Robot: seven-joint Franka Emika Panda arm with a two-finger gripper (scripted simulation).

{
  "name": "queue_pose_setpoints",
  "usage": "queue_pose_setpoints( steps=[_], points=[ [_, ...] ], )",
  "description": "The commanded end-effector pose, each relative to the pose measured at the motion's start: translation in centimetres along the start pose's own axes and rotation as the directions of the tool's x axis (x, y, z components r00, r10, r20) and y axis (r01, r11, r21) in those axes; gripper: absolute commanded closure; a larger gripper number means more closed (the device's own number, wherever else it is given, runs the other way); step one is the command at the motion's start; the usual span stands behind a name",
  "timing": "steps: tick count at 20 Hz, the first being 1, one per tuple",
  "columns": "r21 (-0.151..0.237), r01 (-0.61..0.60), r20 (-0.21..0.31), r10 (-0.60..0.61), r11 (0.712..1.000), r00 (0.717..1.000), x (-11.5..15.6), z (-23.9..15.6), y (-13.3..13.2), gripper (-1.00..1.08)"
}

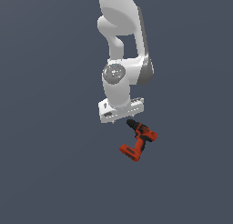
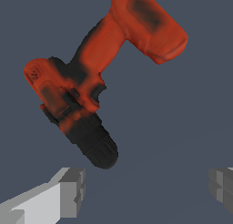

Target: Pick up the object and move it to a goal position.

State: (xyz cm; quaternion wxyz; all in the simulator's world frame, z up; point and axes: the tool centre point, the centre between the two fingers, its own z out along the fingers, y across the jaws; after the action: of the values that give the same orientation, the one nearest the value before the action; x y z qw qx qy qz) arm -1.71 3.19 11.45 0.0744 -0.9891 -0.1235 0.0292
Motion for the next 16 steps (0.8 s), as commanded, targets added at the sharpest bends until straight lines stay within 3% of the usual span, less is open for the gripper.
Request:
queue_pose_setpoints(
  steps=[1,8,16],
  points=[
    [0.032,0.042,-0.005,-0.042,0.999,0.999,-0.1,0.8,-0.3,-1.0],
    [0.117,0.157,-0.036,-0.154,0.981,0.987,-0.2,2.8,-1.1,-1.0],
    [0.2,0.282,-0.103,-0.266,0.938,0.959,-0.3,4.7,-2.1,-1.0]
  ],
)
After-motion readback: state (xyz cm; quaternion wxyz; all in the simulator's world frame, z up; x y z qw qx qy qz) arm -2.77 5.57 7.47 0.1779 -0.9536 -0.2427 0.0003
